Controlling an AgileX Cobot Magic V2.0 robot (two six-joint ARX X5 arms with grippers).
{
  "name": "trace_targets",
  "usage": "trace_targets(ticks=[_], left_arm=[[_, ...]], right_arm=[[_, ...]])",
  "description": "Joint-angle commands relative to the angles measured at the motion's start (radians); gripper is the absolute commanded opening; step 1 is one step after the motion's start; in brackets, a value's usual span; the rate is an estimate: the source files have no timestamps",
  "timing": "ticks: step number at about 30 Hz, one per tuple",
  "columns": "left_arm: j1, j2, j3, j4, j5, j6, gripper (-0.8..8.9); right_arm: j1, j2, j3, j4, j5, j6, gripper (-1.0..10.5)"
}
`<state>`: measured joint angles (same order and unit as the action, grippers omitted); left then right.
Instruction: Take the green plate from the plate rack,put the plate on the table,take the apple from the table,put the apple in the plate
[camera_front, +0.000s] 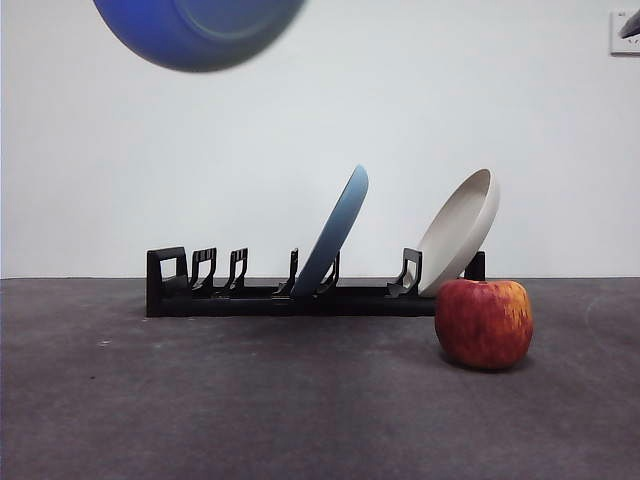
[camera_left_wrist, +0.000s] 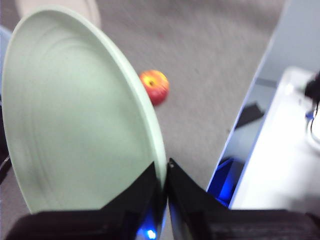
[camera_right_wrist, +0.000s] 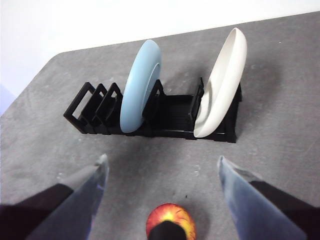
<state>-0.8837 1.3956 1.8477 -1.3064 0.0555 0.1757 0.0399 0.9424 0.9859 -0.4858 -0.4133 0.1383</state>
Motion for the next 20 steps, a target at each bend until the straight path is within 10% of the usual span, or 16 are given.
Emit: trace_targets(ticks=[1, 20], left_arm=[[-0.130, 0.003, -0.108, 0.070, -0.151, -0.088, -0.08], [-0.227, 0.301, -0.710, 0.622, -0.425, -0.098, -0.09]], right_arm=[[0.000, 0.000, 0.004, 0.005, 0.004, 0.002, 3.7], [0.000, 0.000, 0.004, 0.005, 0.004, 0.003, 3.7]])
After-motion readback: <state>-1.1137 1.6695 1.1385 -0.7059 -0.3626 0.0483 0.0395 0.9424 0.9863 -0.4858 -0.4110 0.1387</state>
